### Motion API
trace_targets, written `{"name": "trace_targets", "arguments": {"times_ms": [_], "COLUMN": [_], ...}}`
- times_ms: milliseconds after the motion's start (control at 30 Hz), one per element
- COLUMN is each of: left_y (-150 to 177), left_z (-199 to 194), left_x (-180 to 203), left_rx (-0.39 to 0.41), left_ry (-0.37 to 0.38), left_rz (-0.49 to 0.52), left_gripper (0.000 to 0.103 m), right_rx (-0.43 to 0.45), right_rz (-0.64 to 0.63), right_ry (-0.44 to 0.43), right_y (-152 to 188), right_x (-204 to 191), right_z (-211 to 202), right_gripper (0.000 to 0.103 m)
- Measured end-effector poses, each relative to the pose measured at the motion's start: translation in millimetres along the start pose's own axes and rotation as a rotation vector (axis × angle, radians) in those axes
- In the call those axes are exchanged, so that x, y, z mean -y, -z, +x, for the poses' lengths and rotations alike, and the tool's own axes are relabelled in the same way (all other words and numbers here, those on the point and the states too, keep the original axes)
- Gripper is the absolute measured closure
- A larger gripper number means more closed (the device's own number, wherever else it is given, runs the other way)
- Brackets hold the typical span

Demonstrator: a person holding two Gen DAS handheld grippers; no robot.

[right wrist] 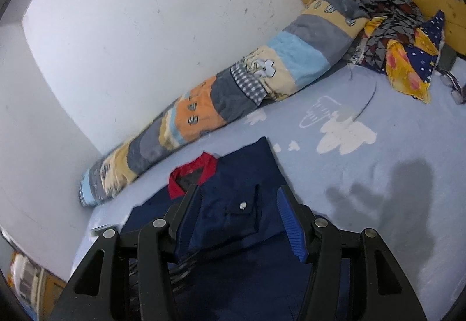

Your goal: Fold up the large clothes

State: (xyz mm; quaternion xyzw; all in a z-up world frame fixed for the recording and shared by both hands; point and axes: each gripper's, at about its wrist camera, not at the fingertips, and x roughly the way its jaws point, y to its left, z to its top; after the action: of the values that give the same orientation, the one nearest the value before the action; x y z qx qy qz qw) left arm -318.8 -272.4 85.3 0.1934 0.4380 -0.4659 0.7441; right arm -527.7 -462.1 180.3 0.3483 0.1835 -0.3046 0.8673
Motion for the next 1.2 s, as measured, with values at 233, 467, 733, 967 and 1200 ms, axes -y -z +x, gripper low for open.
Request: {"name": "trace_targets", "arguments": {"times_ms": [233,467,733,967,1200], "left_y": [105.5,150.8,204.7,253.8,269.9], "left_z": [-38.3,-64.9,-133.9,-155.1,-120.9], "left_x": [-42.0,-47.1,-108.6,-195.0,-223.5], "left_rx": [-0.101,-0.118,-0.013,0.009,-0.066], "left_ry": [-0.112,-0.154,-0.120,-0.113,0.034], "left_rz": [-0.098,-0.051,-0.242,-0.535,-0.758], "left_gripper": [0.030,0.030,0.030,0.030,0.030], "right_rx": [-0.230,-0.527,-0.471,-0.370,-0.529], "right_rz": [-0.169,-0.241,-0.247,0.099,0.317], "right_ry": [-0.005,0.065,-0.054,0.058,-0.014], "right_y": [47.9,143.2,181.2,177.3,205.0], "right_x": [-25.9,-24.2,2.1,124.2,156.9], "right_z": [34.6,64.6,-29.7,-98.8,-69.4], "right_gripper": [0.047,0.048,0.048,0.046,0.046]}}
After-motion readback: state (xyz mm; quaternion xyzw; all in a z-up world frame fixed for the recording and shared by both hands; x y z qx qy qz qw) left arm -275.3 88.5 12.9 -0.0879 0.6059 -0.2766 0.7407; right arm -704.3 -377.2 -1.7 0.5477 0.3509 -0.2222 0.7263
